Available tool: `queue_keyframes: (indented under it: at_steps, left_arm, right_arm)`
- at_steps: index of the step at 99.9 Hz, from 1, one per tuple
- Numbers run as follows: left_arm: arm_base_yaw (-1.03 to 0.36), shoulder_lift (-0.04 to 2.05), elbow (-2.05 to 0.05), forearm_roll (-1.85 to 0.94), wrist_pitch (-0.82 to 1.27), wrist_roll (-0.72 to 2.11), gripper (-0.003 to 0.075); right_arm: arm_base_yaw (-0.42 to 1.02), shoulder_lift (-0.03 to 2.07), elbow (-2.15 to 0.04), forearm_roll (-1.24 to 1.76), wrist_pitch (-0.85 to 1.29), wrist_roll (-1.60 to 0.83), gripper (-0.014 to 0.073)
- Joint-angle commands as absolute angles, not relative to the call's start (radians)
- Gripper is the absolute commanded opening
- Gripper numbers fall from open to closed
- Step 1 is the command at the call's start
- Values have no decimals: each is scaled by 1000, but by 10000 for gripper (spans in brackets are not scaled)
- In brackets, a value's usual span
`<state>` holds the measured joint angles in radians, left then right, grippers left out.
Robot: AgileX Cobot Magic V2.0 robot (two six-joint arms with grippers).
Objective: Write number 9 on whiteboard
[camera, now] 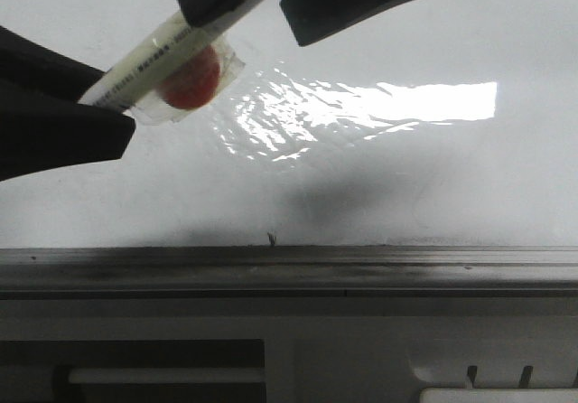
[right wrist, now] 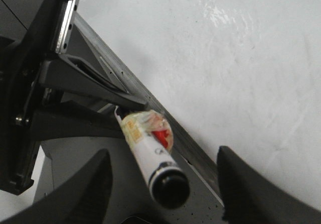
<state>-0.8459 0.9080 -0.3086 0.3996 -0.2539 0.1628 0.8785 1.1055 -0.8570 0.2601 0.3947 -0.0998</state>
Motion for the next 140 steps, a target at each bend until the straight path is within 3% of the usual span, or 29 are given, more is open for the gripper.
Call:
queue_keyframes:
  at_steps: [1,33,50,62,69,84,91,140]
  left_arm:
    - [-852,902,-343,390,-330,157,-20]
    - [-852,902,-343,390,-330,157,-20]
    - [-852,902,-343,390,-330,157,-20]
    - [-852,902,-343,390,-330,157,-18]
    - [-852,902,-343,390,-330,157,23]
    - [-852,896,-343,378,-348,157,275]
    - [-852,880,-343,322,-348,157,341]
    - [-784,649,-343,11,-309,157,347]
  right_arm:
    - [879,1107,-896,267,314,-113,379]
    - [879,1115,-896,285,271,-113,58]
    - [879,1115,-896,290,273,-113,-37]
    - [879,1115,-896,292,273,-113,-51]
    - [879,1115,-896,292,273,-113,-51]
    - [879,1115,-896,292,281,-113,-51]
    - [879,1115,-896,292,289,-113,-51]
    - [687,1052,-958,290,413,-64,-51]
